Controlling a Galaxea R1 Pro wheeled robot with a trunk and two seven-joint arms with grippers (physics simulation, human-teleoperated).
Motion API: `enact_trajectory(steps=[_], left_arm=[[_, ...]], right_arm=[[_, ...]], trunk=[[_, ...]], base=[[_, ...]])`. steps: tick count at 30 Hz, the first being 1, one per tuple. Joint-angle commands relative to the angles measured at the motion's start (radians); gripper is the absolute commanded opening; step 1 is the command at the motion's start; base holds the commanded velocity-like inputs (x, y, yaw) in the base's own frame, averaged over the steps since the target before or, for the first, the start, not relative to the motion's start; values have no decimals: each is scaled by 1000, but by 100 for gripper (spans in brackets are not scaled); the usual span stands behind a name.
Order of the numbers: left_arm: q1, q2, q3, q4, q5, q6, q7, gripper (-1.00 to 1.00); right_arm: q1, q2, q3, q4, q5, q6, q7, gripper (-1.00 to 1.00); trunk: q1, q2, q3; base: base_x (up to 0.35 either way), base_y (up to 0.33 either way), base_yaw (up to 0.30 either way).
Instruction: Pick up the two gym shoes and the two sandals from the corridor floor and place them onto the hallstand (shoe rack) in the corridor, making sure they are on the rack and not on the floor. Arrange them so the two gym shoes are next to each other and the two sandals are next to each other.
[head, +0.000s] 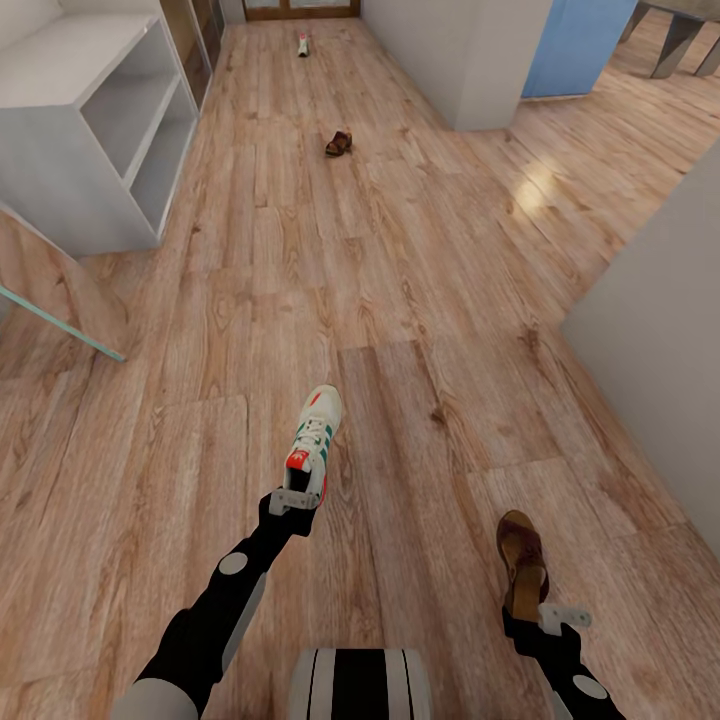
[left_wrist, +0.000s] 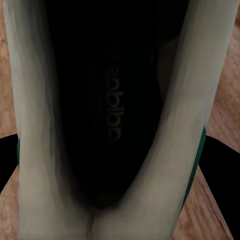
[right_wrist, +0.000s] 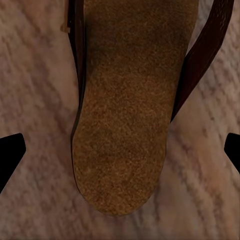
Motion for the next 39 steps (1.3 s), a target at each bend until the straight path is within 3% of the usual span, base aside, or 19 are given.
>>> enact_trajectory(steps=[1,5,9,16,25,27,32,39], left_arm=[[0,0,1,-1,-4,0,-3,-100],[-1,0,1,-1,-4,0,-3,-100],[-1,0,1,-3,-4,-1,-3,-100],[-1,0,0,-9,-3,-4,-3,-100],[55,1,-16,-210,24,8,-3,-100],[75,2,-35,-242,26,11,-3,-100],[88,3,-63,-260,28,27,-2,-100],[92,3,-70,-263,28,35,-2,-100]], right_arm=[[0,0,0,1,-5,-3,-1,100],[-1,0,0,0,-5,-3,0,100],[-1,0,0,-1,-5,-3,-1,100],[-1,0,0,-1,-5,-3,0,100],[-1,0,-1,-2,-5,-3,0,100],[-1,0,-1,-2,-5,-3,0,100],[-1,0,-1,-2,-6,-3,1,100],[-1,0,-1,-3,-6,-3,1,100]], trunk=[[0,0,-1],[0,0,-5],[2,-1,-26],[2,-1,-29],[2,-1,-29],[2,-1,-29],[2,-1,-29],[5,-3,-60]], base=[[0,0,0],[0,0,0],[0,0,0],[0,0,0],[0,0,0],[0,0,0],[0,0,0],[0,0,0]])
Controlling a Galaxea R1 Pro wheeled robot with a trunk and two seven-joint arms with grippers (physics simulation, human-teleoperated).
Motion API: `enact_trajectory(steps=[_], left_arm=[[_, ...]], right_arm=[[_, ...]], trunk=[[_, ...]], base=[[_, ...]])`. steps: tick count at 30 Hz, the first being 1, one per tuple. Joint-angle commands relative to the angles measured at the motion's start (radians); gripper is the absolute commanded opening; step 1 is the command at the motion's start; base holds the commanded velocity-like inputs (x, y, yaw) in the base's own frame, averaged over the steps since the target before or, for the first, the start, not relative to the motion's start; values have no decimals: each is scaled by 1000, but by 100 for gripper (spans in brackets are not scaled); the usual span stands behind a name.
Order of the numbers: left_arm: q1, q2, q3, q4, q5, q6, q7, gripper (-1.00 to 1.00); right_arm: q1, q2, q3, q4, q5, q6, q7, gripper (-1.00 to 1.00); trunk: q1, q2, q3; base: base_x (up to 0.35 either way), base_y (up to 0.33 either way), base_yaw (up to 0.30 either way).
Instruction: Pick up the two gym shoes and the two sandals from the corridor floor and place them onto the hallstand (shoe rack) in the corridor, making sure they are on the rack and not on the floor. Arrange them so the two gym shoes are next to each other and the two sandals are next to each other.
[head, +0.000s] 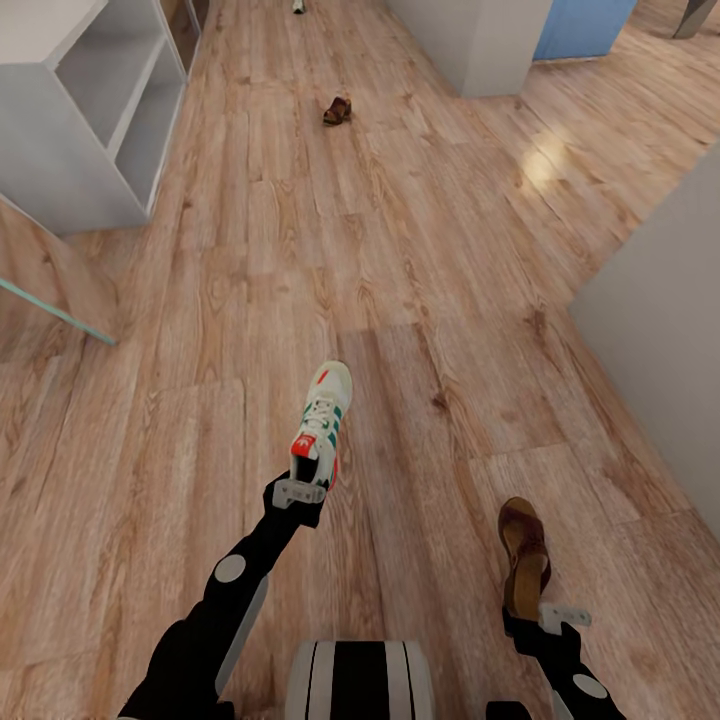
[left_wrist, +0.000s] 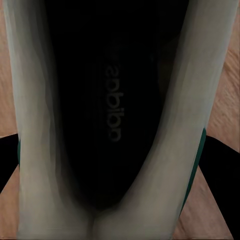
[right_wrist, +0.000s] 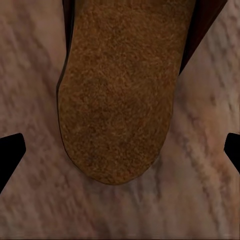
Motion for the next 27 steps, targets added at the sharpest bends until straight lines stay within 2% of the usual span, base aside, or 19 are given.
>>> enact_trajectory(steps=[1,6,11,22,27], left_arm=[[0,0,1,-1,-1,4,-4,-100],[0,0,0,0,-1,4,-4,-100],[0,0,0,1,-1,4,-4,-100],[2,0,-1,2,-1,4,-4,-100],[2,0,-1,2,-1,4,-4,-100]], right_arm=[[0,0,0,0,-5,-3,0,100],[0,0,-1,0,-4,-3,-1,100],[0,0,0,0,-5,-3,-1,100],[0,0,0,1,-4,-4,-1,100],[0,1,-2,2,-5,-71,-2,100]], trunk=[[0,0,-2],[0,0,-5],[2,-1,-25],[2,-1,-25],[2,-1,-25]], base=[[0,0,0],[0,0,0],[0,0,0],[0,0,0],[0,0,0]])
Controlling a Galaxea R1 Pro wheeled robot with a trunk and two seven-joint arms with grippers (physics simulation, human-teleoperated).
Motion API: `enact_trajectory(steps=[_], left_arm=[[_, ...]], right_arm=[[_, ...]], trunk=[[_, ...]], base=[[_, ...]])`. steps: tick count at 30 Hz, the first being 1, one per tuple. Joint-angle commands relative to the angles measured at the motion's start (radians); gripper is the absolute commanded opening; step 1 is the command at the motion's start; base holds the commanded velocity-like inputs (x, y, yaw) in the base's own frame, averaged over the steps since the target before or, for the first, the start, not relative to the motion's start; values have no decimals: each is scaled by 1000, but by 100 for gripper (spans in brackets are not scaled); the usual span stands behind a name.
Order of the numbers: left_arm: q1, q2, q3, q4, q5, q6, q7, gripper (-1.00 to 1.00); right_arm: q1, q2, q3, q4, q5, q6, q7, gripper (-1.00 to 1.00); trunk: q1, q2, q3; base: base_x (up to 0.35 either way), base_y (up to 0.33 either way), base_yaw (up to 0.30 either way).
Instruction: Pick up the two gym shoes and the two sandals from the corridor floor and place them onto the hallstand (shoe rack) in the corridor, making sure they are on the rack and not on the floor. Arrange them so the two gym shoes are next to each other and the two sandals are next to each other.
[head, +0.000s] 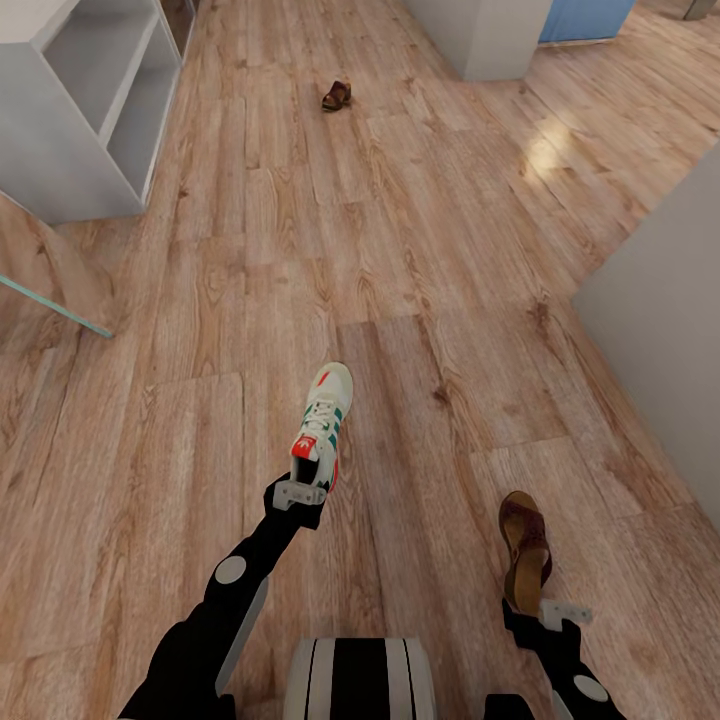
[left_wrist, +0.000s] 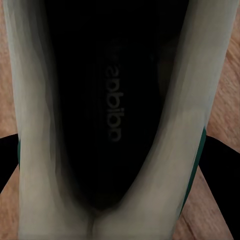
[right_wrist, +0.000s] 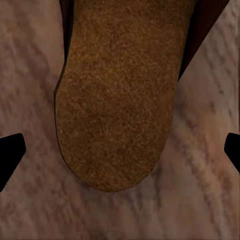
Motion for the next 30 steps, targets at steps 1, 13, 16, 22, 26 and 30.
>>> enact_trajectory(steps=[1,13,16,22,26,30], left_arm=[[0,0,1,-1,-1,4,-4,-100],[1,0,1,0,-1,4,-4,-100],[1,0,1,0,-1,4,-4,-100],[1,-1,1,1,-1,4,-4,-100],[1,-1,1,1,-1,4,-4,-100],[1,-2,1,2,-1,4,-4,-100]], right_arm=[[0,0,1,2,-5,-13,0,100],[0,1,0,6,-5,-30,-1,100],[0,1,0,6,-5,-30,0,100],[0,0,0,6,-5,-30,1,100],[0,0,0,6,-5,-30,0,100],[0,0,0,6,-5,-30,0,100]], trunk=[[0,0,0],[0,0,0],[0,0,0],[0,0,0],[0,0,0],[0,0,0]], base=[[0,0,0],[0,0,0],[48,0,0],[127,0,0],[34,0,0],[10,0,0]])
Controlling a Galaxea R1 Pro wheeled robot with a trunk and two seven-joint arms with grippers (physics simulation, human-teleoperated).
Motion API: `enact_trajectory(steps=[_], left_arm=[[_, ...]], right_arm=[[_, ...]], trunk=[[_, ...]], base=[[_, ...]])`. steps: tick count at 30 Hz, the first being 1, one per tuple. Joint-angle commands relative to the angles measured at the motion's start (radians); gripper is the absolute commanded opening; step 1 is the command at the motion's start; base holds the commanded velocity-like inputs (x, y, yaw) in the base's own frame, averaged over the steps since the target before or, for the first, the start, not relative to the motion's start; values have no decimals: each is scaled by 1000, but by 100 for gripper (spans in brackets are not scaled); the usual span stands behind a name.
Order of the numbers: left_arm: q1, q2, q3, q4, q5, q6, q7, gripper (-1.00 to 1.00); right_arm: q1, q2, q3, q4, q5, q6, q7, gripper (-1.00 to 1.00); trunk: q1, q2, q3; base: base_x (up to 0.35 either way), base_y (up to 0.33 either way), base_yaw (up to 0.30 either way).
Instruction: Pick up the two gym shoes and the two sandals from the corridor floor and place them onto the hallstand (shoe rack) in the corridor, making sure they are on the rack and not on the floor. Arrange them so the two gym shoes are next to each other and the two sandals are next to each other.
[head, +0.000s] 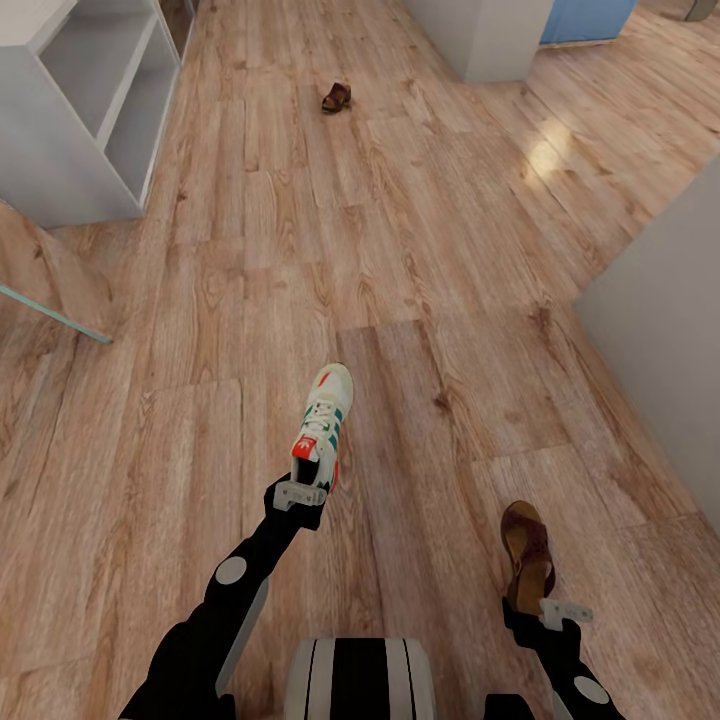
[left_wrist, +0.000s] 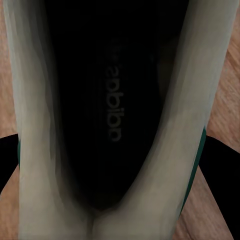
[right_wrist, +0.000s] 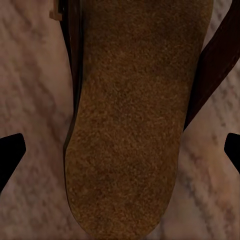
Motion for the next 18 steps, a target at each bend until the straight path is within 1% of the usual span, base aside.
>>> enact_trajectory(steps=[1,8,18], left_arm=[[0,-1,0,0,-1,4,-4,-100],[0,0,-18,3,-2,4,-2,-100],[-1,1,-19,3,-1,4,-2,-100]], right_arm=[[0,0,1,1,-5,-3,-1,100],[0,-1,2,0,-5,-3,0,100],[0,-2,1,-4,-5,-3,0,100]], trunk=[[0,0,0],[0,0,0],[0,0,0]], base=[[2,0,0],[40,0,0],[19,0,0]])
